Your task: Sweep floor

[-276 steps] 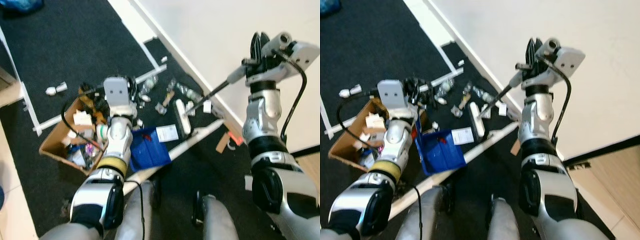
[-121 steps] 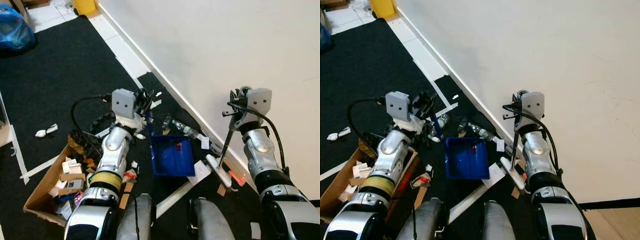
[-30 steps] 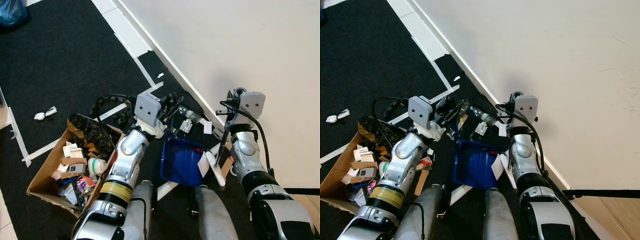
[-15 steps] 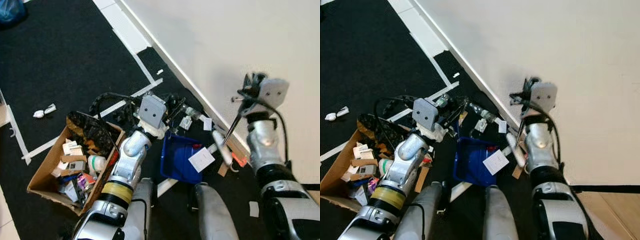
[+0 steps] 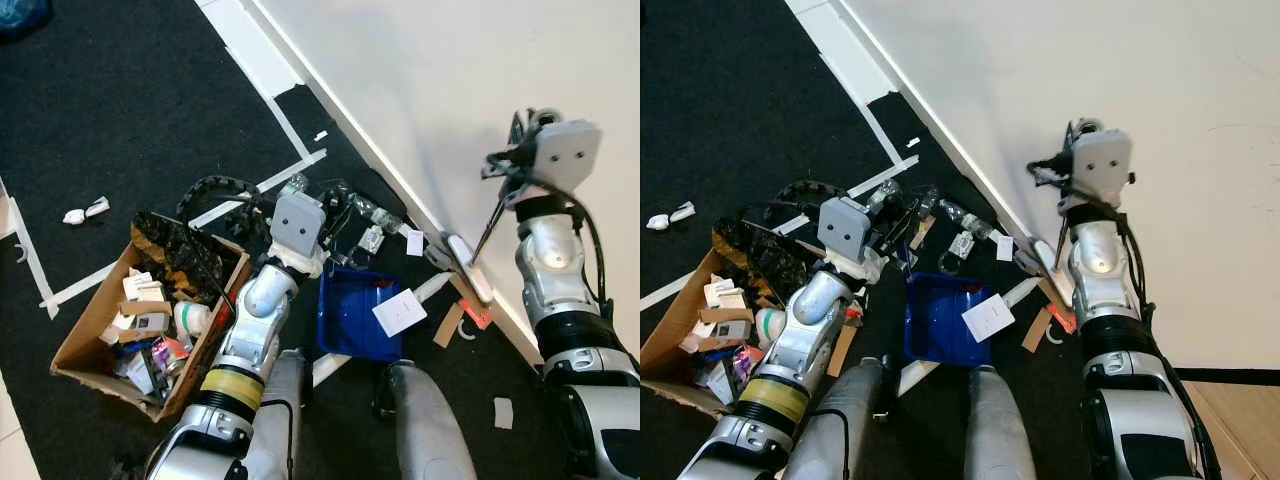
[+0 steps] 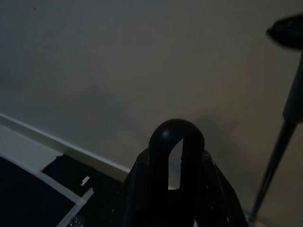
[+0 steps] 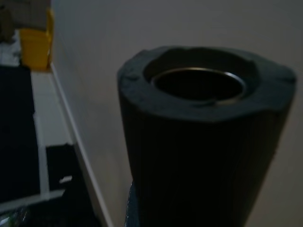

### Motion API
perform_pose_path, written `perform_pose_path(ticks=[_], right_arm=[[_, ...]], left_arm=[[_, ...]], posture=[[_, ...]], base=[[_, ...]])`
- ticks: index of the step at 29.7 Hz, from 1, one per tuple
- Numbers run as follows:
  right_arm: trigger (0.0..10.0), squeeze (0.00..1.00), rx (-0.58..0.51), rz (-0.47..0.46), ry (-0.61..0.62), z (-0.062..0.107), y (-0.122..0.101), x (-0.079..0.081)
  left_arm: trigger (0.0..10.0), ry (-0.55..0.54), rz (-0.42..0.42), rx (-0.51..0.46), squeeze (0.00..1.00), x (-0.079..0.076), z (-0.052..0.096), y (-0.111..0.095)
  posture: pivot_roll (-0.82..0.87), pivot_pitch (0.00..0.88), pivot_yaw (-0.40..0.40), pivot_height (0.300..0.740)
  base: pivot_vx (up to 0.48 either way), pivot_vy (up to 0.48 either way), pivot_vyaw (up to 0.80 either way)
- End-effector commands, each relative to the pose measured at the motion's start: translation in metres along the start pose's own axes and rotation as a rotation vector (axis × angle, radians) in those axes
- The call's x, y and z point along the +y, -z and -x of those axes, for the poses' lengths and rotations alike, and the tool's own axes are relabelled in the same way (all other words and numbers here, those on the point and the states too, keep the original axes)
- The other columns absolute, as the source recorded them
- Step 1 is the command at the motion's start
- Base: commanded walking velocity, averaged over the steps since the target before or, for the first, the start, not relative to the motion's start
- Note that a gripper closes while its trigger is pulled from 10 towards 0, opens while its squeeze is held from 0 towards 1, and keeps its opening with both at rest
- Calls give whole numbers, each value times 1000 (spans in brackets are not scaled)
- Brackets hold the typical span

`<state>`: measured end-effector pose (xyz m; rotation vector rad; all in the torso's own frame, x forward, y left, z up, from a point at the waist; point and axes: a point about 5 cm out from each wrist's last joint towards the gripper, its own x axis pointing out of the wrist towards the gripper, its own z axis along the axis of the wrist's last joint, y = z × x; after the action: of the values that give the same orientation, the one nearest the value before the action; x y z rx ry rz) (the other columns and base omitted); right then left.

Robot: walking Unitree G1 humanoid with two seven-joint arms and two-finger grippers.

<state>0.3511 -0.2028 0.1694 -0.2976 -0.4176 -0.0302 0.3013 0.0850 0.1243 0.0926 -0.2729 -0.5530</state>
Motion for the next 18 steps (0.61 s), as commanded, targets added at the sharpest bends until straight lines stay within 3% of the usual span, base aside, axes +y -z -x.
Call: perform_pose_path(ticks=[1, 6, 13, 17, 18], right_arm=[[10000, 0, 52, 41, 3, 10, 12, -4], [10000, 0, 93, 15, 7, 14, 18, -1], [10000, 0, 161, -236, 121, 19, 24, 14], [10000, 0, 164, -280, 145, 18, 24, 15], [10000, 0, 159, -337, 171, 17, 22, 16]], left_arm=[[10000, 9, -10, 25, 0, -4, 7, 6], [10000, 2, -10, 29, 0, -3, 9, 6], [10000, -6, -7, 27, 0, -4, 8, 6], [10000, -6, -6, 26, 0, -5, 7, 5], [10000, -5, -4, 25, 0, -5, 7, 6]], posture=[[117, 367, -61, 740], [119, 368, -62, 740], [109, 364, -62, 740], [106, 363, -62, 740], [104, 361, -63, 740]], base=[[0, 0, 0], [0, 0, 0], [0, 0, 0], [0, 0, 0], [0, 0, 0]])
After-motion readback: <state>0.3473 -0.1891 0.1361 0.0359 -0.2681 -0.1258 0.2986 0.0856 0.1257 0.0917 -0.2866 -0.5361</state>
